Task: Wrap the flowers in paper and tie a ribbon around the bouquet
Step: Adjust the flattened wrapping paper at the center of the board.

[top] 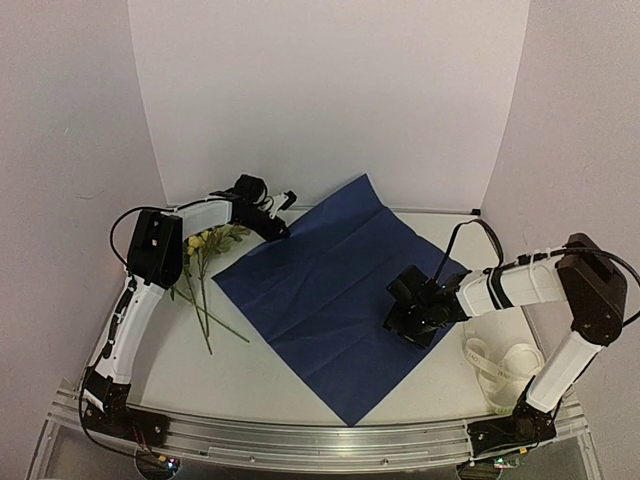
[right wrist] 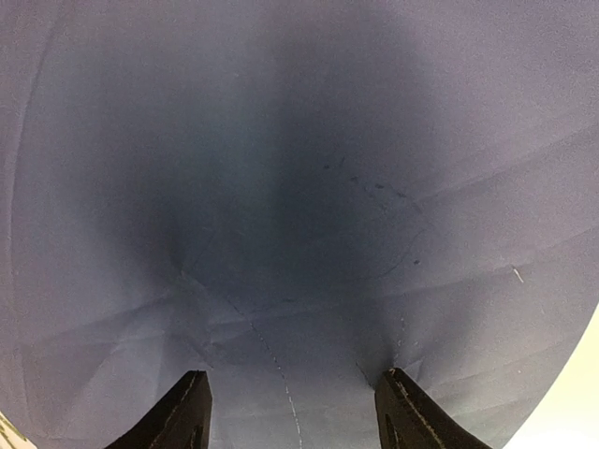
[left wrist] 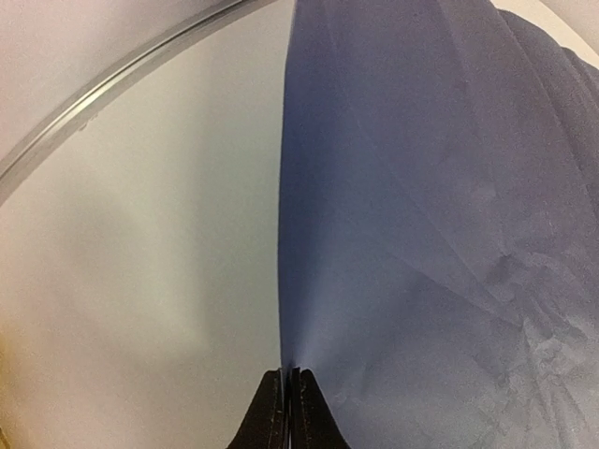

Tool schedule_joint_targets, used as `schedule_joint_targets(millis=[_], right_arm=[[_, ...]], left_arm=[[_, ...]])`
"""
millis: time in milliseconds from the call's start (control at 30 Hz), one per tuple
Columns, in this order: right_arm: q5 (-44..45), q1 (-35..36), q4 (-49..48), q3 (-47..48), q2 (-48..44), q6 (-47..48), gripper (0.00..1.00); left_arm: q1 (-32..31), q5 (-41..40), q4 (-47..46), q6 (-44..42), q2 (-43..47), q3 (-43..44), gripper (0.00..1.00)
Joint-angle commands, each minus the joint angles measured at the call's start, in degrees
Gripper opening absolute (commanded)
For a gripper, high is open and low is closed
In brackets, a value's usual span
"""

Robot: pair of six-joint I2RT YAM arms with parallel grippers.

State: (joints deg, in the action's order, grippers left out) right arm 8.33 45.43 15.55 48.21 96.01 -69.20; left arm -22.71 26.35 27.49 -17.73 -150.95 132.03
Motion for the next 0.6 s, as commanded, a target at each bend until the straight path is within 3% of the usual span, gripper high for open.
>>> schedule_joint_targets(millis=[0,133,367,567], right_arm=[[1.24,-0.11,3.57,-0.45,0.42,-0.16,0.63],[2.16,-0.22,4.6,-0.3,-0.78,0.49,0.63],[2.25,-0.24,5.89,1.49,-3.12,2.02,0.67],[2.6,-0.17,8.04,6.79,-5.35,7.71,0.75]], left_arm=[[1.2,-2.58,-1.96,2.28,4.12,-0.86,0.06],[1.54,-3.25,-2.57,3.43,4.84,-1.19,0.1],[1.73,-7.53,-6.52,7.21,7.04,-1.22,0.47],[1.88,-14.58,-9.78,17.56,14.27,-4.58,0.7]])
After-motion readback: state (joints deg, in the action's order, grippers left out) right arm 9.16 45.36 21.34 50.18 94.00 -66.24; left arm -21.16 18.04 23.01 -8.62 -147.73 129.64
